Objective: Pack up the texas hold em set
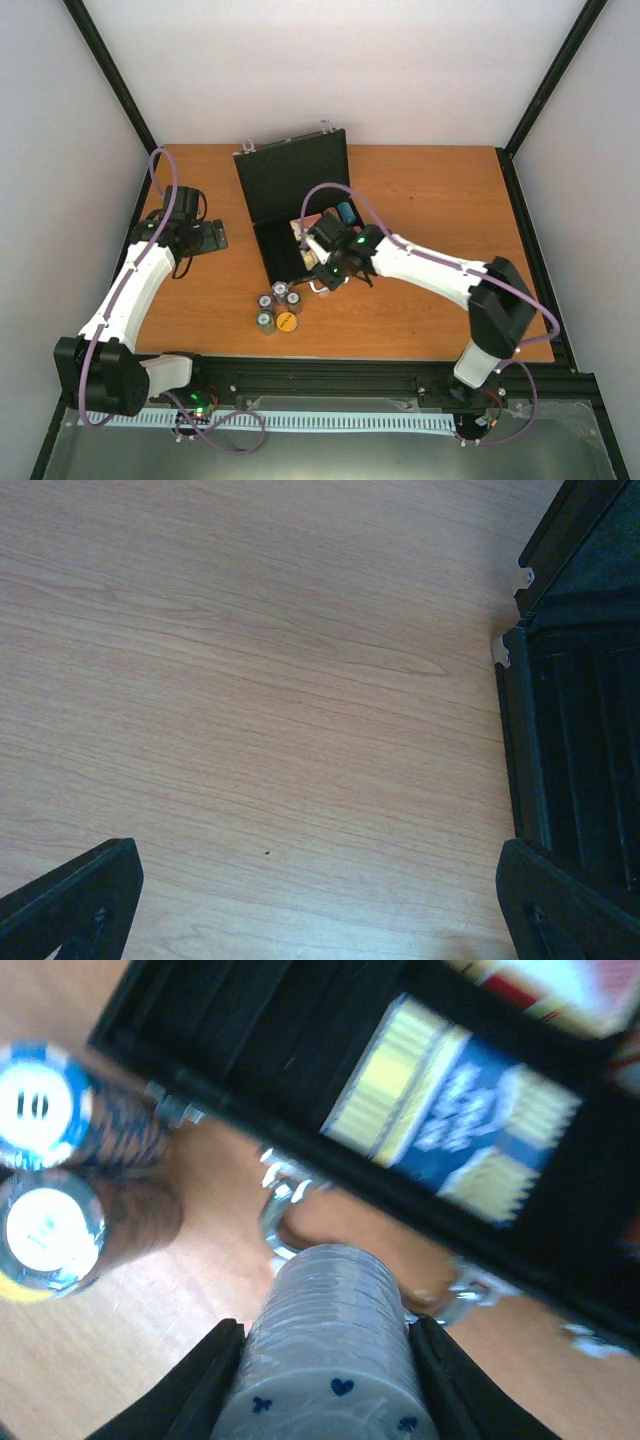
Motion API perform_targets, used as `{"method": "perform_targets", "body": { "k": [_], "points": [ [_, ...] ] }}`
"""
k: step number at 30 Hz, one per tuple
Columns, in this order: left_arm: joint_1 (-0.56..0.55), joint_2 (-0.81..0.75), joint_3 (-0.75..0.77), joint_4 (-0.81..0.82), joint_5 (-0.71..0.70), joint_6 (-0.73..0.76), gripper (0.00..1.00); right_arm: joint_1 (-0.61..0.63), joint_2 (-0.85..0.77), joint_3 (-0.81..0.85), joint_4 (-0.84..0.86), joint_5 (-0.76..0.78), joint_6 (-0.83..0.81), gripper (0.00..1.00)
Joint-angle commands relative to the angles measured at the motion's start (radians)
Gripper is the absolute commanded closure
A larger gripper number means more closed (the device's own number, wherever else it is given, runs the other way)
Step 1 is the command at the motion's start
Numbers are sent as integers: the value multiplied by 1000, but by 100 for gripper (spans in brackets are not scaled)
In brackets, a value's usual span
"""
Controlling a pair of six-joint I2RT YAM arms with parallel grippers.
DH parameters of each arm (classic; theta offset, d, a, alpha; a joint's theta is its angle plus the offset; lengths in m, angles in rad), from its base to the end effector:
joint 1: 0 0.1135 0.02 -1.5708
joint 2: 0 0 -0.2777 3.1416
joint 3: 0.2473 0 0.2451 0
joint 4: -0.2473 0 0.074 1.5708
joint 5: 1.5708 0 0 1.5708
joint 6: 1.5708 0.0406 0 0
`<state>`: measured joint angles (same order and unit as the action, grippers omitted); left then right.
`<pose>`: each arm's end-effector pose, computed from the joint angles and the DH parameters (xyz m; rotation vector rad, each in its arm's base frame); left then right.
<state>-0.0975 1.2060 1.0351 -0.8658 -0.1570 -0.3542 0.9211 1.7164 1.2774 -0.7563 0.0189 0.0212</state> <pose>0.2230 -0.0154 0.2934 -0.3863 2.5586 0.0398 0.2081 0.2726 0.2350 -1.2091 2.5149 0.2171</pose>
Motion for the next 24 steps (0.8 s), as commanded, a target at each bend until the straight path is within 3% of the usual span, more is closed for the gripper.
{"method": "perform_targets", "body": {
  "k": [1,9,24],
  "points": [
    [-2,-26,2,-4,-1,14,0,-87,-122,3,80,88,35,84],
    [-1,-22,-2,7,21,10,0,-234,-49,-98,431,162,16,84],
    [-2,-37,-11,4,14,9,0,-295,162,-30,518,101,49,84]
  ]
}}
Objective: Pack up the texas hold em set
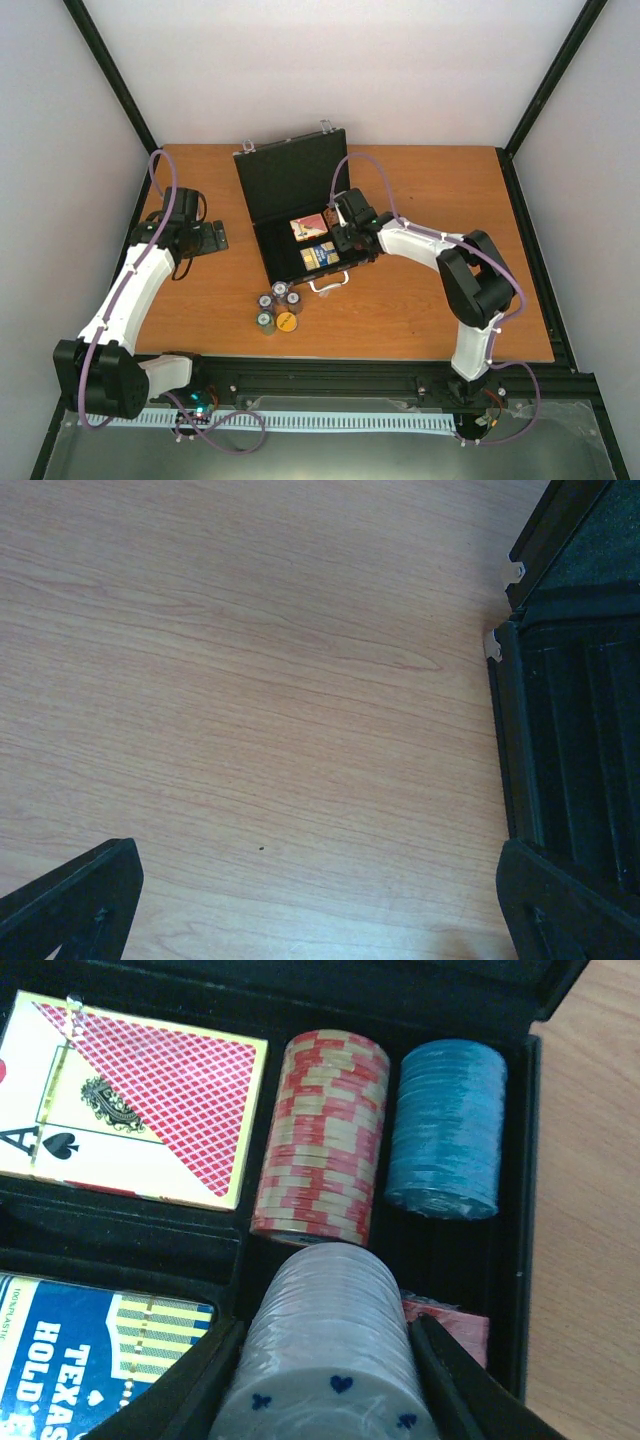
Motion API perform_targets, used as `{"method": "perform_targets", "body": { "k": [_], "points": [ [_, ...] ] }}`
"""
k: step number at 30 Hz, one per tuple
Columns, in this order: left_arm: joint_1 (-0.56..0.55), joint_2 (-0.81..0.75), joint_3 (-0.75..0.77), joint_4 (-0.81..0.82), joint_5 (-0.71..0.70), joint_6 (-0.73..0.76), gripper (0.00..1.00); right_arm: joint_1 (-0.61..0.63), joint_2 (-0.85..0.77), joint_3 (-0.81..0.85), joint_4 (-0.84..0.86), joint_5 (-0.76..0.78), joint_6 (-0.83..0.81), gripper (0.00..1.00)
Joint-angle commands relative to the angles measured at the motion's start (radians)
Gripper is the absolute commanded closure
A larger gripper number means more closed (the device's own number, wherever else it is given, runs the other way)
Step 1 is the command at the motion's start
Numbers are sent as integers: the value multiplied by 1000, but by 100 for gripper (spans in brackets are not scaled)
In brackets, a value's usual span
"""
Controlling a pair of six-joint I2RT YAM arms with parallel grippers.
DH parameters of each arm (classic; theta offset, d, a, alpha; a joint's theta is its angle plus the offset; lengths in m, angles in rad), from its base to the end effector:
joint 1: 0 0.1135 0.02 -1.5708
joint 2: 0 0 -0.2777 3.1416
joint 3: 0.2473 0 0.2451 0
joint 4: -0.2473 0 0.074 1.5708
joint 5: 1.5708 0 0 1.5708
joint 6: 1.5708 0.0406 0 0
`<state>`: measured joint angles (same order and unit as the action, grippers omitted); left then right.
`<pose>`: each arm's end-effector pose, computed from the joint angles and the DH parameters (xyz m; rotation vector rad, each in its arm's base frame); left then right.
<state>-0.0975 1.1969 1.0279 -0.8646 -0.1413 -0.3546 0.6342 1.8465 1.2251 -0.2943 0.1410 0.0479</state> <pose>0.2209 -0.0159 0.2931 -0.3817 2.5597 0.0188 0.3202 0.2285 0.2006 -0.6588 2.3882 0.1166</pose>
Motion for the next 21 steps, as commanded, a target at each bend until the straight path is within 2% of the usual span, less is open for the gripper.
{"method": "perform_targets", "body": {
  "k": [1,4,6,13,21],
  "points": [
    [-1,-29,-5,3,-3,11,0,-9,38,21,57,-26,27,83],
    [-1,-27,-9,5,-2,11,0,-8,54,3,63,-27,41,81],
    [-1,-25,-8,7,1,11,0,-8,61,-10,65,-15,48,69],
    [-1,-19,-7,9,5,13,0,-9,0,-62,56,-15,46,41],
    [-2,-19,-10,12,7,13,0,-7,-136,-66,14,-25,43,36]
  ]
}}
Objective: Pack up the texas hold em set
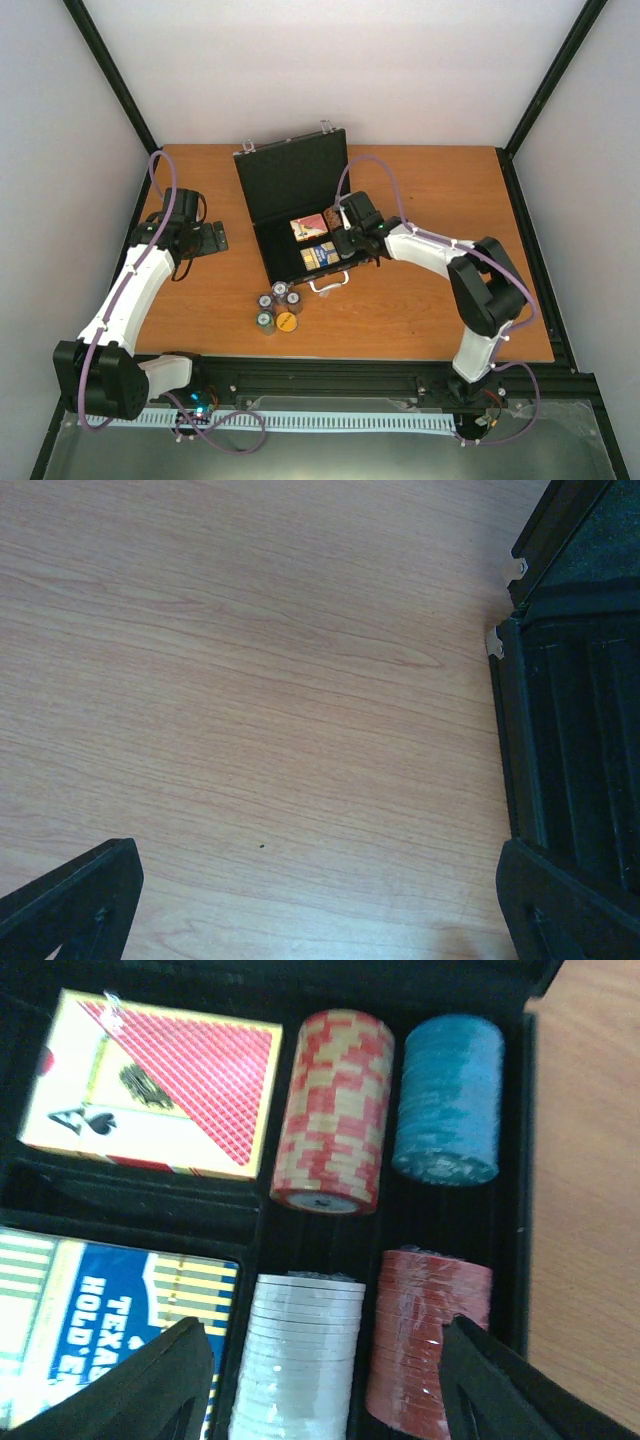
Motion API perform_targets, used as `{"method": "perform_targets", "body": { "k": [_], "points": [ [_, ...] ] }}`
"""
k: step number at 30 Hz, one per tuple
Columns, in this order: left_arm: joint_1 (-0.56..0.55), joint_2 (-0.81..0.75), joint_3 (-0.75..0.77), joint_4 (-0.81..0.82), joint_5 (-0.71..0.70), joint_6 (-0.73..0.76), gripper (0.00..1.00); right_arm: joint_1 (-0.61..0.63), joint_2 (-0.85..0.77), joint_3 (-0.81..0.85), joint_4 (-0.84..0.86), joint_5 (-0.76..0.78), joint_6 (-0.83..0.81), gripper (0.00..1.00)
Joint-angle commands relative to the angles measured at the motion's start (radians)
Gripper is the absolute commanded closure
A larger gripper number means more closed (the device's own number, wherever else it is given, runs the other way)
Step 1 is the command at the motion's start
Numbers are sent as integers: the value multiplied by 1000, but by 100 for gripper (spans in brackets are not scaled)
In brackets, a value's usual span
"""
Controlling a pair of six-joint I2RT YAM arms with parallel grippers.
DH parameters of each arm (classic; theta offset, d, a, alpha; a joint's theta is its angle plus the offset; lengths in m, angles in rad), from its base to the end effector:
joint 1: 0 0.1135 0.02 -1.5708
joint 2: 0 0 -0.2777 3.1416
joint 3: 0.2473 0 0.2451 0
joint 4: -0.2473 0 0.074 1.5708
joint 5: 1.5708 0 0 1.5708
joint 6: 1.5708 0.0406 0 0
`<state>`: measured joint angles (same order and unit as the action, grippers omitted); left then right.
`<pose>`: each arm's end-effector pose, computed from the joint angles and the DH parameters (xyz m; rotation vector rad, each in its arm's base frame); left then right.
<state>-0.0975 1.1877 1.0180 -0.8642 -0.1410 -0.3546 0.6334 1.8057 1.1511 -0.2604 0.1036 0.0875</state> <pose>0.2185 -0.0156 0.2919 -0.3816 2.5601 0.0185 0.3083 0.2212 0.1958 -0.6282 2.4069 0.1777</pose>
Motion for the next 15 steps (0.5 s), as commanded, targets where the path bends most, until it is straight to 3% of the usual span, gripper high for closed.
{"method": "perform_targets", "body": {
  "k": [1,6,10,15],
  "points": [
    [-1,-10,1,10,6,13,0,-4,-111,22,-34,4,-2,35],
    [-1,-10,11,6,6,11,0,64,-127,146,-225,-21,-81,32],
    [-1,-10,14,5,6,11,0,162,-134,172,-342,-128,-134,20],
    [-1,-13,11,4,12,11,0,271,-125,168,-415,-236,-116,12]
  ]
}}
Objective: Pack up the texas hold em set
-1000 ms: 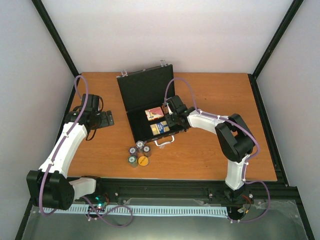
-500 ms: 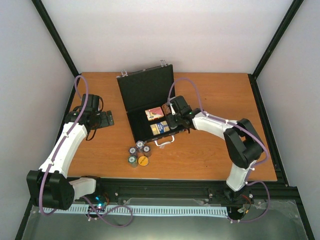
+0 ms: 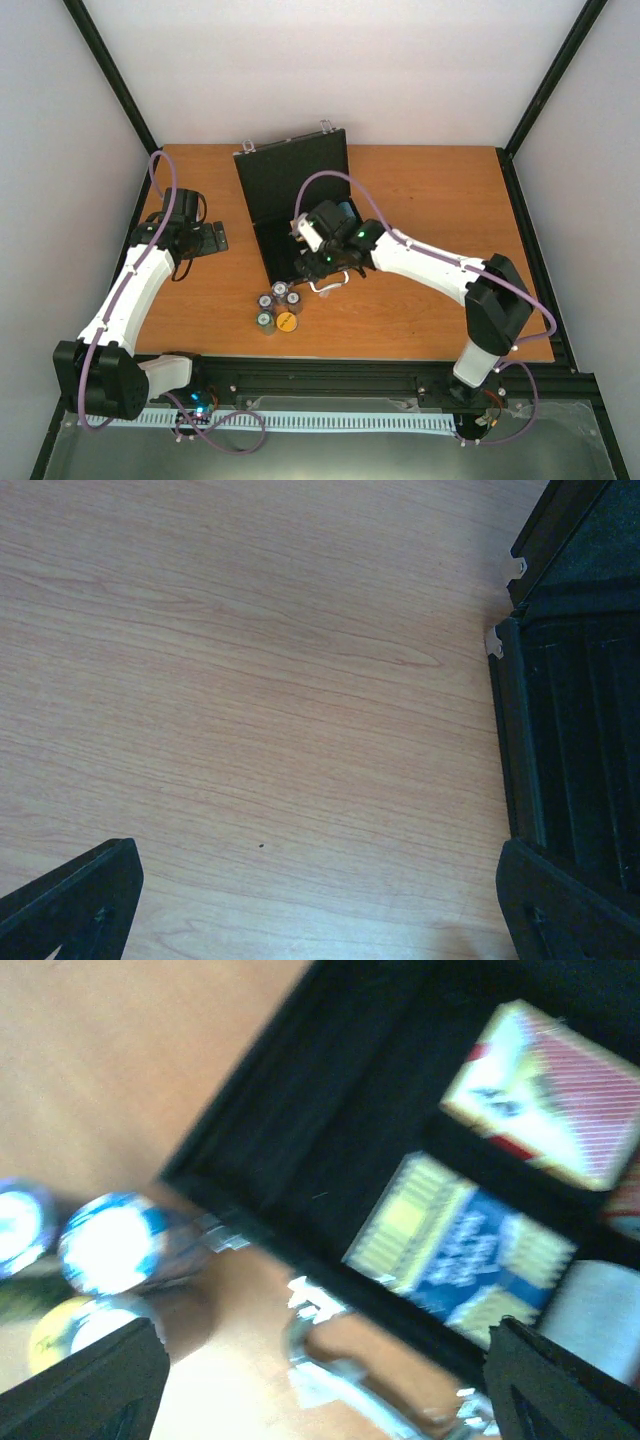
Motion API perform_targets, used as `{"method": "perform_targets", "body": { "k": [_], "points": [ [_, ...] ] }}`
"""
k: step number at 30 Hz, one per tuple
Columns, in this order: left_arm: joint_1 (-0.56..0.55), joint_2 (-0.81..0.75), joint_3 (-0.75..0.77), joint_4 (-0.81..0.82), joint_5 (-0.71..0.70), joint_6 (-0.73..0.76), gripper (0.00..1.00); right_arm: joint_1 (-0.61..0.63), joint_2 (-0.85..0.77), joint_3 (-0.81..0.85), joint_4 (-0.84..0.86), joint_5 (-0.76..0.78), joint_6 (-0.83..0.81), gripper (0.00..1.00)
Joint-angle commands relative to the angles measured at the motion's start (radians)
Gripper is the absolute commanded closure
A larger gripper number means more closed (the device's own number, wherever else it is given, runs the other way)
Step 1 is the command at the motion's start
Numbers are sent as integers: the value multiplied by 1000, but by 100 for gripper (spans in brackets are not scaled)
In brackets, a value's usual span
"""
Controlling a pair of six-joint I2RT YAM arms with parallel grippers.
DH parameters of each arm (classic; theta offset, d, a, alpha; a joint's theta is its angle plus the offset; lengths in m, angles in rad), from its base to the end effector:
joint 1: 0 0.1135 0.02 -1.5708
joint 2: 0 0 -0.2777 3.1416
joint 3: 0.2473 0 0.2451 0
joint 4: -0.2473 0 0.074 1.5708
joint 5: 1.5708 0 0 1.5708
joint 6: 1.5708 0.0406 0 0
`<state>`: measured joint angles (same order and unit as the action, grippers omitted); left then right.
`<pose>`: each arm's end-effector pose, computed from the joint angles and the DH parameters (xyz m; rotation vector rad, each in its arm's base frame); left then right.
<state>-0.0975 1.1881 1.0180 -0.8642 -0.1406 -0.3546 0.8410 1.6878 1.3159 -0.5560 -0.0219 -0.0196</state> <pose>0.2186 -0.0157 0.2919 -0.3815 2.5606 0.0182 0.2422 0.2721 0.2671 -1.0666 2.3016 0.3627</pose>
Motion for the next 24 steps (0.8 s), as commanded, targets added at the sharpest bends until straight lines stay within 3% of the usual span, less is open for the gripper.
{"method": "perform_targets", "body": {
  "k": [1,10,24],
  "points": [
    [-1,-13,11,4,15,10,0,87,-8,-7,-113,-124,6,9],
    [-1,-24,7,4,24,9,0,231,84,7,-90,-106,56,9],
    [-1,-51,-10,3,20,10,0,236,189,62,-112,-1,91,14]
  ]
}}
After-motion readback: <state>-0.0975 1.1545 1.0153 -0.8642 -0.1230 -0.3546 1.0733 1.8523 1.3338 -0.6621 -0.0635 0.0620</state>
